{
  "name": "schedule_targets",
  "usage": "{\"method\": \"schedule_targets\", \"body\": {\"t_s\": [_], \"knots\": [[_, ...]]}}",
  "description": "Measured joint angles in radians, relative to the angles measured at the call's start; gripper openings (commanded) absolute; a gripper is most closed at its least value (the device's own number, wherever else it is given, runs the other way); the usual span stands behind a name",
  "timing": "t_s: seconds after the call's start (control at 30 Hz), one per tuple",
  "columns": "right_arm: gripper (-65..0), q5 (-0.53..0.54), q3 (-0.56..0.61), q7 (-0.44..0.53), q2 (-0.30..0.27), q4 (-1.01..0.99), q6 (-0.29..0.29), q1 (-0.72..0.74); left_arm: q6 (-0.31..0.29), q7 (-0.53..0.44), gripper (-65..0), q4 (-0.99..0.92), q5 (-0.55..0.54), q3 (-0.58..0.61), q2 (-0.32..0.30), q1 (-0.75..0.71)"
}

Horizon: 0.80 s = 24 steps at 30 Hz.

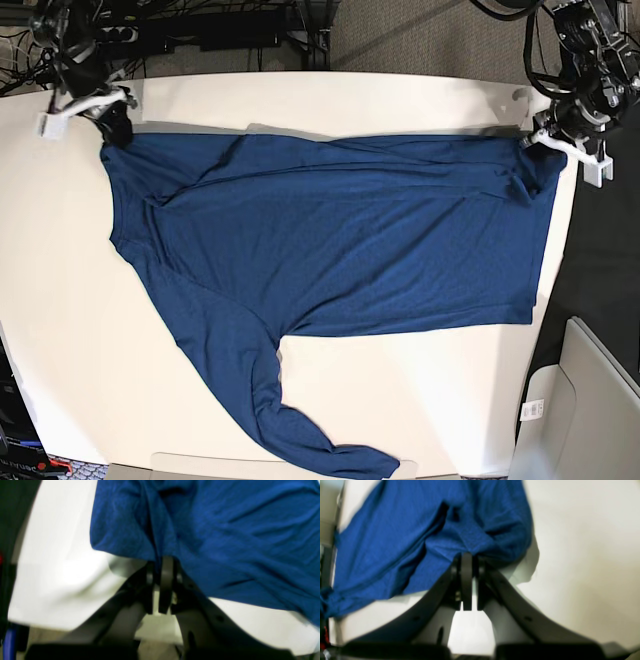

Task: Fold the T-shirt properly
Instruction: 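Drag the held shoulder edge away from the hem with both grippers, then release the shoulder edge and move both grippers toward the shirt's middle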

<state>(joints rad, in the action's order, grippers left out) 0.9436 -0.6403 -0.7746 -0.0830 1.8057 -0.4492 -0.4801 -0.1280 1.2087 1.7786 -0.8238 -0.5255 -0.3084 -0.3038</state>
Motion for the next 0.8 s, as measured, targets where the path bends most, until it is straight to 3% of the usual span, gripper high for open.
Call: {"method": "schedule_targets", "body": {"t_s": [0.23, 0.53, 0.73, 0.8], "knots": [[-64.7, 0.076, -0.062, -0.046, -0.034, -0.001, -0.001, -0.059, -0.003, -0.001, -65.0, 0.001, -0.003, 0.0, -0.002, -0.081], [-63.5, 0.074, -0.064, -0.063, -0.032, -0.001, -0.008, -0.063, -0.003, -0.001, -63.9, 0.0, -0.001, 0.0, -0.003, -0.089], [-45.1, 0.073, -0.082, -0.06, -0.029, -0.002, -0.006, -0.077, 0.001, 0.0, -52.8, 0.0, 0.0, 0.0, -0.012, -0.09], [-43.1, 0.074, -0.095, -0.059, -0.031, -0.002, -0.003, -0.083, 0.004, -0.002, -49.7, 0.0, 0.001, 0.0, -0.029, -0.09]]}}
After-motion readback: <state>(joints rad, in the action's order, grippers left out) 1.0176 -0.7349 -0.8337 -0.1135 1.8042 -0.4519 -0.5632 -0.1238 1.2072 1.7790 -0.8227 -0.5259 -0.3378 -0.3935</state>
